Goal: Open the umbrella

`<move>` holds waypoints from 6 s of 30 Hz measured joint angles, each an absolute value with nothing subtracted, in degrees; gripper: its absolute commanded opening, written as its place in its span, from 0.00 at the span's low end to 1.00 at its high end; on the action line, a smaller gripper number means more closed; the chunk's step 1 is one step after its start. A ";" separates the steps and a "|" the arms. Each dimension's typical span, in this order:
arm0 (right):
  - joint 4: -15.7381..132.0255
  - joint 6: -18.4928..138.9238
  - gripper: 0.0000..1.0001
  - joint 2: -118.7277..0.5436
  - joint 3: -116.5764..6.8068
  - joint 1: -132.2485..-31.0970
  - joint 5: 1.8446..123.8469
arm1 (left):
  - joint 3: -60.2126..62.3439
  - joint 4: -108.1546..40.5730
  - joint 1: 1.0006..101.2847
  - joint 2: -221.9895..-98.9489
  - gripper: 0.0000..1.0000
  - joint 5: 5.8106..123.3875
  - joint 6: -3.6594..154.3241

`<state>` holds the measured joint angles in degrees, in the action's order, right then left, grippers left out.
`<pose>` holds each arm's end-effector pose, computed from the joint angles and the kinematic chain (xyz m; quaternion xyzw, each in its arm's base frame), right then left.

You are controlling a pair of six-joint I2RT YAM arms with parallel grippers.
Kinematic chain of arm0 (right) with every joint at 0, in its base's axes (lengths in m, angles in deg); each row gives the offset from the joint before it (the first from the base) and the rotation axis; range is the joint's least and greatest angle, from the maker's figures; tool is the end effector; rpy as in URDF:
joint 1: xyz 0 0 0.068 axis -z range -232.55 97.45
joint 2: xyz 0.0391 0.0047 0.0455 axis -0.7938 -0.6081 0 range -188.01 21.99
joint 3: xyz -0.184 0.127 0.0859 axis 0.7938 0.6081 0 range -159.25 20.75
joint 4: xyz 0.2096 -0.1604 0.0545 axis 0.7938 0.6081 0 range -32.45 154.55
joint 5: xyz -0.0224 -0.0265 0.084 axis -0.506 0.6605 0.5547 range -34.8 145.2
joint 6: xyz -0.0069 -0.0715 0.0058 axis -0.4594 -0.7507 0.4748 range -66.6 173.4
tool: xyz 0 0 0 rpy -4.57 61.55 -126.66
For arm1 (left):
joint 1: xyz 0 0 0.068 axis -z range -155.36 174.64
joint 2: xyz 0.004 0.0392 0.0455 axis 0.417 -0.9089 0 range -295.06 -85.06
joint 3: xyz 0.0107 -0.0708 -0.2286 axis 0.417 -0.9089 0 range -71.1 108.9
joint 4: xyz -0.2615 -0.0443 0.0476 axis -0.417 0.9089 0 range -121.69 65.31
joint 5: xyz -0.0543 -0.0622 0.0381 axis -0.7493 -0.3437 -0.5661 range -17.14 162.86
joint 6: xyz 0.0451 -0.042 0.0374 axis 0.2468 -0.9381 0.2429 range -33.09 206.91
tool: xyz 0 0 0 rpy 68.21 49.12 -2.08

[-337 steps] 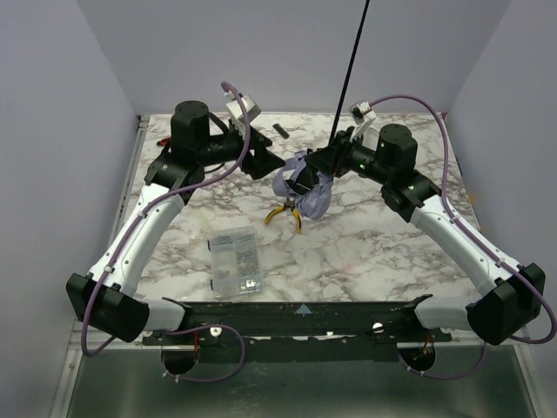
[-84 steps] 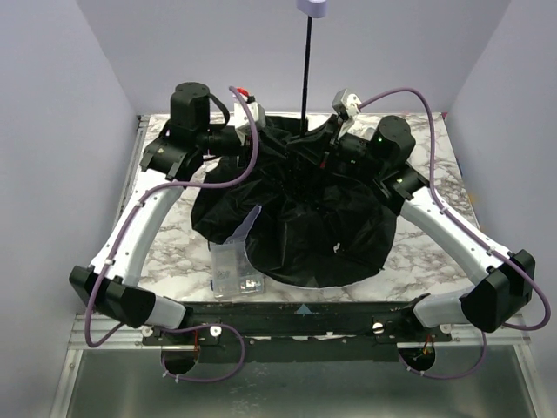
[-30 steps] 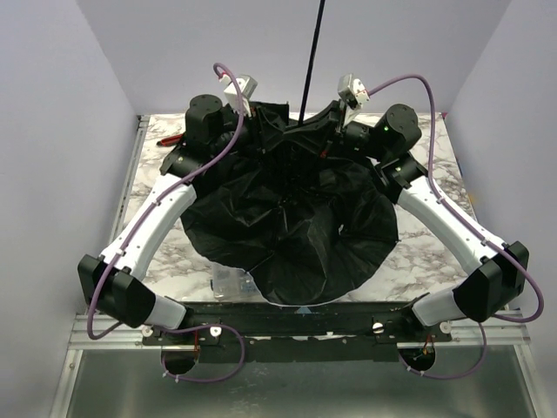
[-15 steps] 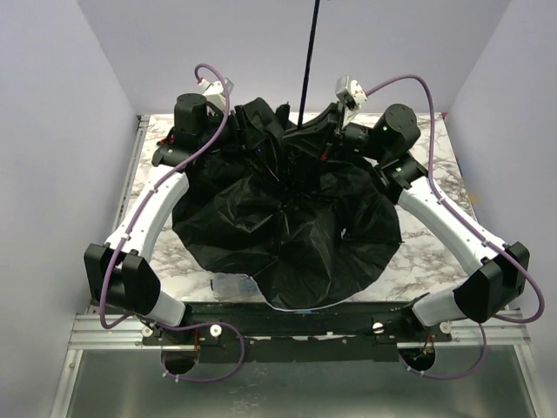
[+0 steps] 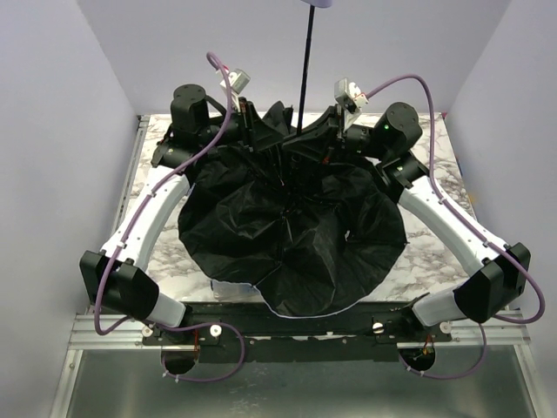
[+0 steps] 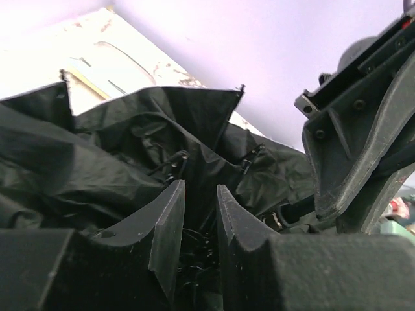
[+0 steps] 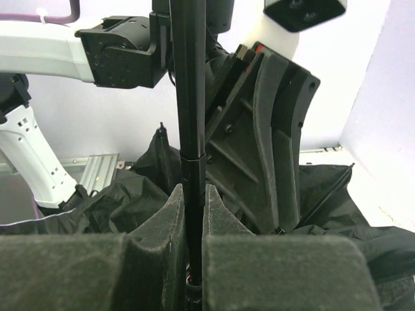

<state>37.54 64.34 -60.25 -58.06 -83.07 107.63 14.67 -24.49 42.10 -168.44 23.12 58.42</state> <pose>0.2789 0.2192 0.4169 -0.4401 0.4682 0.5016 0.5792 0.3265 -0.1503 0.4025 0.2191 0.6921 -0.5247 0.4446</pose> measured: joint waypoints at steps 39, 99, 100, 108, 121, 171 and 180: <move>42.96 66.20 0.00 -61.19 -60.72 -79.92 96.66 | 28.64 -17.03 36.39 -174.29 0.48 32.37 72.63; 47.72 67.64 0.00 -65.76 -64.48 -84.75 65.58 | 12.01 -14.98 68.22 -163.10 0.18 44.46 140.43; 47.88 67.64 0.00 -65.76 -64.48 -85.25 64.92 | 12.01 -15.33 68.76 -164.28 0.18 46.18 141.06; 48.75 67.77 0.00 -65.36 -64.48 -86.98 62.21 | 12.03 -17.99 70.09 -169.97 0.14 56.17 145.30; 48.84 67.97 0.00 -64.58 -64.33 -86.98 61.07 | 8.90 -18.12 67.73 -167.63 0.13 55.06 144.76; 45.58 60.78 0.00 -63.42 -58.65 -87.42 63.46 | 21.17 1.70 72.00 -170.64 0.61 42.82 142.59; 43.09 58.22 0.00 -61.01 -55.21 -87.33 64.42 | 22.37 5.66 66.18 -163.93 0.44 36.96 138.07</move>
<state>43.09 58.22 -61.01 -55.21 -87.33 64.42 22.37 5.66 66.18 -163.93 36.96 138.07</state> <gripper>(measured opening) 0.080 0.455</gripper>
